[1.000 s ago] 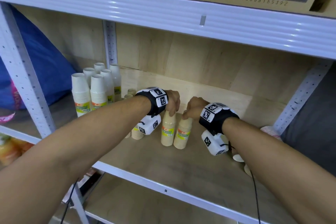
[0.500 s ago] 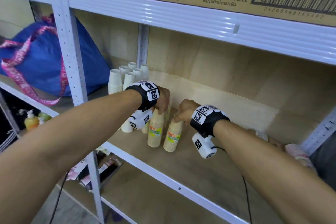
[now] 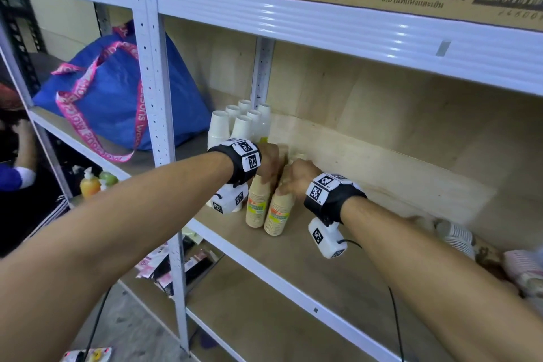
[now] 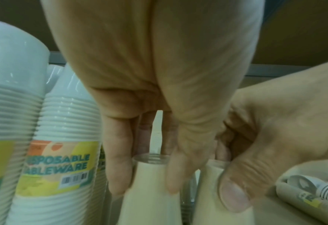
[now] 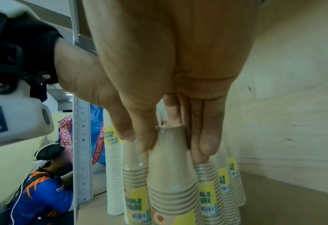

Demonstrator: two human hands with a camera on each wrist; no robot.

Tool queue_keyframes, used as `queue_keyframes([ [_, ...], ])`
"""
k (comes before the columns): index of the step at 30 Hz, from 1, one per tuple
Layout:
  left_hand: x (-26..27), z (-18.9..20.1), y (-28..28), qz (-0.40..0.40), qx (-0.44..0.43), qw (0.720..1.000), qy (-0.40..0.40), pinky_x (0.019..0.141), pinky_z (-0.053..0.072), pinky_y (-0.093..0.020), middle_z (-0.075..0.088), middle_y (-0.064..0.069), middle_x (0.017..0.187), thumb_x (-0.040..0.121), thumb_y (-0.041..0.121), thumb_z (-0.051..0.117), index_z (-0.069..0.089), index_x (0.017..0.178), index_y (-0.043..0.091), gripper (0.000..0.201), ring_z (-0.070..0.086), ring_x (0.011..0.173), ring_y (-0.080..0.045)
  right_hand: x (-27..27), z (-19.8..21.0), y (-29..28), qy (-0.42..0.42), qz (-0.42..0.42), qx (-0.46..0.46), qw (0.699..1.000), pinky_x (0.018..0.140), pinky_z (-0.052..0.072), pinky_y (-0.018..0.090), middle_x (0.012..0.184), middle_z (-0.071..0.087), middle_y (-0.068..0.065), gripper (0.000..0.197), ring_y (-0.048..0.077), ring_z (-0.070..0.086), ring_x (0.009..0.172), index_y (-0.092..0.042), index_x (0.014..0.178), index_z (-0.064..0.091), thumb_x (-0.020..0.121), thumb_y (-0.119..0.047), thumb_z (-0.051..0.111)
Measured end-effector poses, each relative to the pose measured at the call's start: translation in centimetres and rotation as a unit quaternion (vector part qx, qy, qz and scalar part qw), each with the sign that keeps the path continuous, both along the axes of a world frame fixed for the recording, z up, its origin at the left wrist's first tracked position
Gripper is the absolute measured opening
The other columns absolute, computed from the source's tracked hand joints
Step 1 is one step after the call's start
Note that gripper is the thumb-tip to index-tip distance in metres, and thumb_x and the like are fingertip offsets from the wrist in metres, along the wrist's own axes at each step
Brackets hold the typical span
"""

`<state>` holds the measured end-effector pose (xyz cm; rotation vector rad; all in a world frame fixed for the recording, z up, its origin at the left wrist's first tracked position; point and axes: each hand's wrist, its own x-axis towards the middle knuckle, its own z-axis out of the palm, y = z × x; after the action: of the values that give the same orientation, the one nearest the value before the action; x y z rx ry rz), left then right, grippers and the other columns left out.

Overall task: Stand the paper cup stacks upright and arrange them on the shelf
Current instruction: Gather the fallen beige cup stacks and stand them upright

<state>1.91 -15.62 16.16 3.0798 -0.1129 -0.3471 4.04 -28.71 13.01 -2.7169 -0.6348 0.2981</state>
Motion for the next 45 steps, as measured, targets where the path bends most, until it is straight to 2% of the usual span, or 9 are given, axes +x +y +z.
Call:
queue_keyframes([
  [8,0.9,-0.8,0.9,-0.031,-0.032,0.999,0.019,0.029,0.029,-0.007,0.053,-0.010,0.094,0.082,-0.002,0.068,0.069,0.107,0.001,0.026,0.043,0.059,-0.012,0.6,-0.7,0.6,-0.020,-0.008,-0.011,1.000,0.073,0.050,0.030,0.096,0.069,0.009,0.038,0.025,0.065,0.092,-0.007,0.097,0.071,0.074,-0.037,0.079],
  [16,1.8,-0.6,1.5,-0.040,-0.035,0.998,0.029,0.034,0.031,-0.005,0.047,-0.005,0.080,0.084,-0.003,0.066,0.060,0.094,0.005,0.014,0.038,0.056,-0.013,0.8,-0.6,0.5,-0.025,-0.003,0.005,1.000,0.059,0.043,0.025,0.093,0.068,0.008,0.028,0.021,0.062,0.085,-0.010,0.082,0.067,0.077,-0.036,0.075],
  [19,2.2,0.0,1.4,-0.011,0.018,1.000,-0.006,0.051,0.040,-0.015,0.059,-0.002,0.088,0.083,0.010,0.068,0.060,0.090,0.013,0.012,0.049,0.073,-0.017,0.7,-0.3,0.3,-0.034,-0.008,0.007,0.999,0.064,0.047,0.030,0.090,0.067,0.012,0.034,0.027,0.064,0.087,-0.002,0.085,0.068,0.080,-0.036,0.072],
  [22,3.0,1.3,0.9,-0.020,0.014,0.999,-0.035,0.058,0.045,-0.021,0.068,-0.009,0.104,0.079,0.016,0.074,0.072,0.105,0.003,0.029,0.061,0.083,-0.019,0.6,0.1,-0.1,-0.044,-0.014,0.016,0.999,0.068,0.046,0.031,0.093,0.067,0.011,0.041,0.027,0.065,0.092,0.000,0.096,0.069,0.080,-0.038,0.072],
  [24,3.4,2.2,0.2,-0.029,0.007,0.998,-0.054,0.056,0.045,-0.021,0.067,-0.010,0.108,0.081,0.018,0.073,0.071,0.112,0.004,0.034,0.060,0.084,-0.019,0.4,0.6,-0.7,-0.046,-0.017,0.019,0.999,0.064,0.041,0.025,0.094,0.062,0.004,0.041,0.020,0.060,0.087,-0.005,0.099,0.067,0.080,-0.041,0.072],
  [26,4.0,2.9,-0.7,-0.033,-0.014,0.996,-0.078,0.069,0.052,-0.025,0.066,-0.007,0.106,0.081,0.018,0.075,0.070,0.114,0.008,0.035,0.058,0.085,-0.018,0.2,1.1,-1.6,-0.059,-0.029,0.017,0.998,0.055,0.035,0.023,0.091,0.055,0.000,0.034,0.018,0.054,0.082,-0.011,0.098,0.062,0.082,-0.039,0.072],
  [32,5.6,4.0,-5.7,-0.084,-0.057,0.988,-0.113,0.078,0.043,-0.026,0.052,0.000,0.101,0.084,0.017,0.073,0.068,0.119,0.011,0.035,0.054,0.096,-0.019,0.2,2.2,-6.9,-0.086,-0.108,-0.010,0.990,0.074,0.048,0.028,0.110,0.061,0.010,0.042,0.029,0.062,0.095,-0.008,0.113,0.062,0.080,-0.031,0.074],
  [38,7.3,2.9,-11.4,-0.133,-0.090,0.983,-0.091,0.084,0.044,-0.028,0.047,0.003,0.112,0.081,0.019,0.077,0.064,0.120,0.021,0.041,0.051,0.101,-0.018,-0.1,2.4,-14.7,-0.082,-0.196,-0.015,0.977,0.069,0.040,0.026,0.115,0.057,0.006,0.045,0.022,0.055,0.089,-0.013,0.116,0.060,0.079,-0.034,0.075],
  [45,7.9,0.8,-18.2,-0.205,-0.107,0.971,-0.063,0.089,0.043,-0.027,0.047,0.001,0.123,0.081,0.020,0.077,0.062,0.123,0.023,0.045,0.053,0.111,-0.021,-1.4,2.1,-23.2,-0.083,-0.292,-0.035,0.952,0.073,0.039,0.026,0.125,0.055,0.005,0.043,0.024,0.058,0.107,-0.013,0.115,0.060,0.080,-0.033,0.074],
])
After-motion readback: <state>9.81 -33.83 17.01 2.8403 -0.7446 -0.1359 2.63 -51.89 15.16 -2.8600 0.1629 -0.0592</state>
